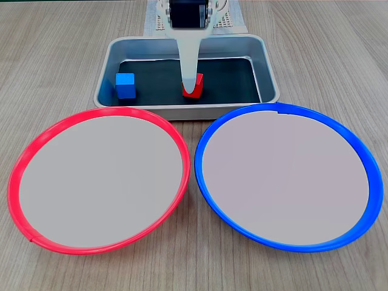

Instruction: Move two blocks tray to matching dishes

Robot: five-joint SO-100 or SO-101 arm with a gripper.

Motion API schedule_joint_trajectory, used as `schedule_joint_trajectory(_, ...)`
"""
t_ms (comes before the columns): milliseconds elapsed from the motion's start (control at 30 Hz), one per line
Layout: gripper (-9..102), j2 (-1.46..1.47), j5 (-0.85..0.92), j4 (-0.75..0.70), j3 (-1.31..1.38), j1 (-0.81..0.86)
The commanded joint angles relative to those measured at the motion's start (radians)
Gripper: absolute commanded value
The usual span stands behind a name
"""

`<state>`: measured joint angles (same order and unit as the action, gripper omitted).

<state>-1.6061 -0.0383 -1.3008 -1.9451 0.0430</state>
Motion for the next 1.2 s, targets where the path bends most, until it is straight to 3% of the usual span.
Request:
schedule_joint_trajectory(0,19,0.025,0.021,0.011,0.026,-0.002)
schedule_joint_trajectory(267,0,0.054,0.015,0.038,0.048,-0.018)
schedule_joint_trajectory(367,0,0.034,0.012,-0.008,0.114,-0.031)
schedule_joint_trajectory(533,0,0.054,0.008,-0.155,0.512,-0.003)
schedule_joint_trajectory(633,0,0.189,0.037,-0.152,0.811,0.046)
schedule_joint_trajectory(800,0,0.423,0.152,0.026,1.009,0.137)
schedule_joint_trajectory(967,2,0.511,0.275,0.167,0.919,0.175)
schedule_joint_trajectory(1167,17,0.541,0.316,0.307,0.821,0.179)
